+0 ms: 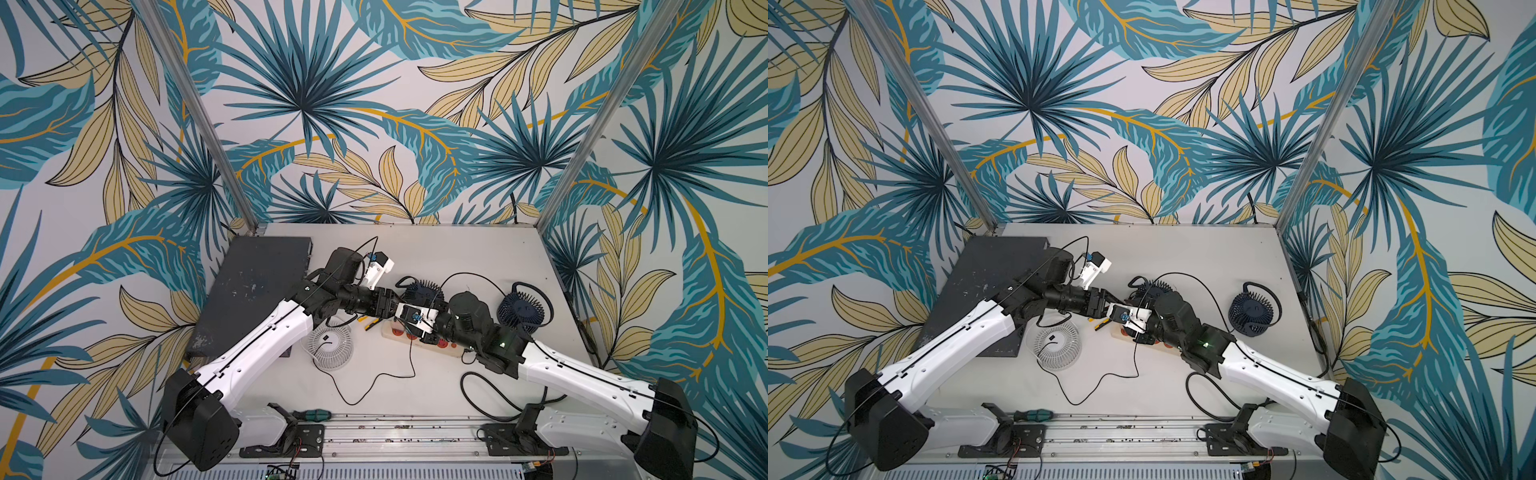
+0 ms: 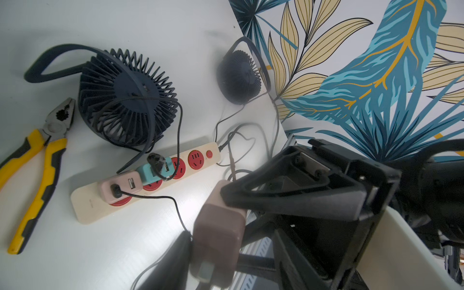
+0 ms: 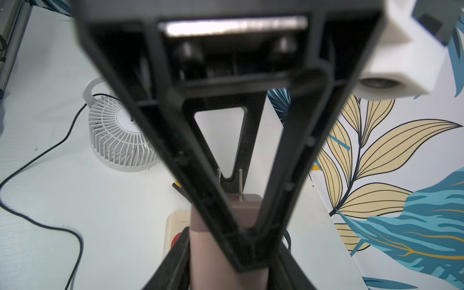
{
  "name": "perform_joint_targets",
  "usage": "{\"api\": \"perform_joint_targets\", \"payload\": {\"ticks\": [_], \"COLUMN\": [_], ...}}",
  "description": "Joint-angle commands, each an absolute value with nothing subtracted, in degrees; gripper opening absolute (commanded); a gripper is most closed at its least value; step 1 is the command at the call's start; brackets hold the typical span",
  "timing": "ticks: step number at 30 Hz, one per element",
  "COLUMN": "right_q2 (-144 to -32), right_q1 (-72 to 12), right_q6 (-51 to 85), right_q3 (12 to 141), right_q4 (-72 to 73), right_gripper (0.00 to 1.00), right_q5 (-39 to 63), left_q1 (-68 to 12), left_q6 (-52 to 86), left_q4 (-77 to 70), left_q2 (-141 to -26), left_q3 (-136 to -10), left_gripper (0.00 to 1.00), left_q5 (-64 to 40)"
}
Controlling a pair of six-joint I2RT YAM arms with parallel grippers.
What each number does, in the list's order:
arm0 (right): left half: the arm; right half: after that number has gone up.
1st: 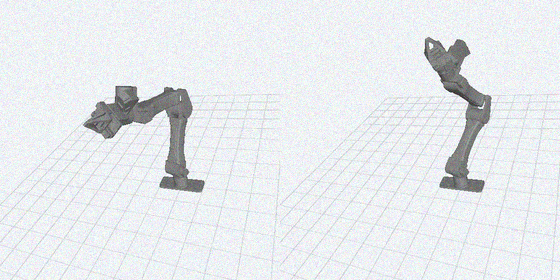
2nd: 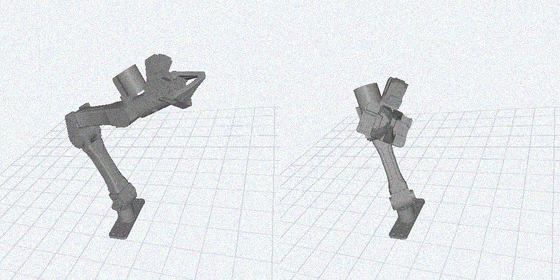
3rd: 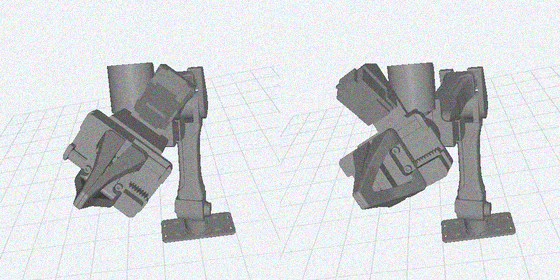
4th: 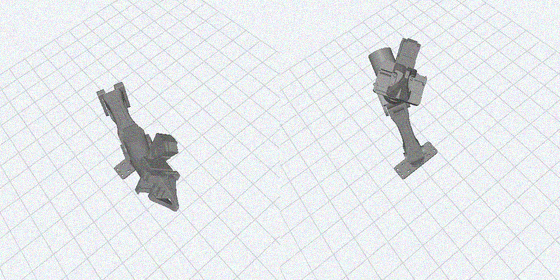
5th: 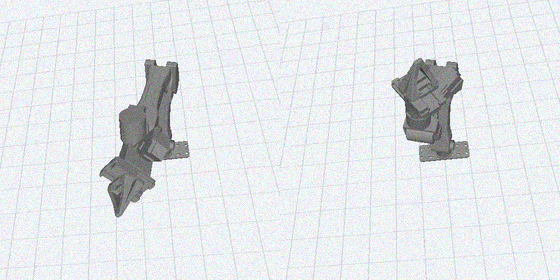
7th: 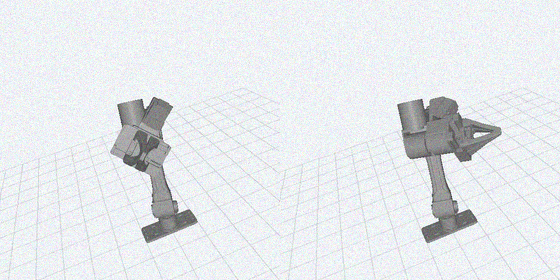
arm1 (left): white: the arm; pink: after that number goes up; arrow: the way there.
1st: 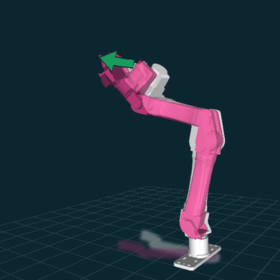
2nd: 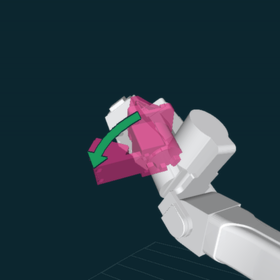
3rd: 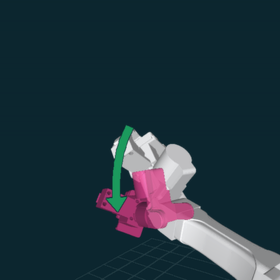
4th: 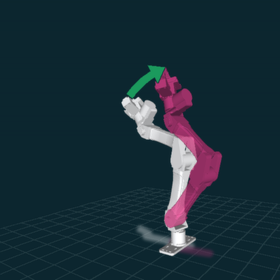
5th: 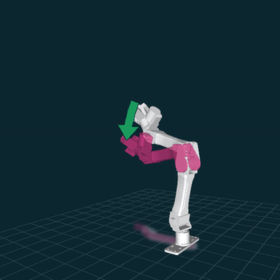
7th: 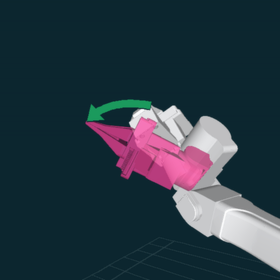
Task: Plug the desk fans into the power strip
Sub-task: Pick up the plug from the center of the board.
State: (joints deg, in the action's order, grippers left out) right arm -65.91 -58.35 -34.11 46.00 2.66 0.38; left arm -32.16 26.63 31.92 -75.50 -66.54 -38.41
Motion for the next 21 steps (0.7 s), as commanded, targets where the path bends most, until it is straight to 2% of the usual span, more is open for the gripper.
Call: {"api": "perform_joint_targets", "payload": {"ticks": [1,3,9,13,19,21], "right_q2": [-66.26,-66.23,-65.96,-65.21,-64.18,-64.00], "right_q1": [-58.88,-58.96,-59.01,-58.97,-58.98,-58.98], "right_q6": [-34.28,-34.44,-34.13,-33.34,-32.98,-32.94], "right_q3": [46.88,46.80,46.69,45.71,45.14,45.09], "right_q4": [1.99,1.94,2.17,3.44,3.81,3.87], "right_gripper": [0.25,0.25,0.25,0.26,0.26,0.27], "right_q5": [-0.18,-0.60,-0.76,-0.49,-0.41,-0.25], "left_q1": [-32.17,-32.17,-32.17,-32.21,-32.17,-32.17], "left_q6": [26.77,26.96,27.73,28.81,28.50,28.73], "left_q4": [29.44,29.27,28.36,26.81,27.09,26.90], "left_q2": [-75.16,-75.15,-75.14,-75.48,-75.41,-75.64], "left_q3": [-66.04,-65.73,-64.34,-63.30,-62.78,-62.67], "left_gripper": [0.43,0.39,0.38,0.33,0.34,0.41], "left_q5": [-38.28,-38.39,-40.81,-44.61,-46.00,-46.29]}}
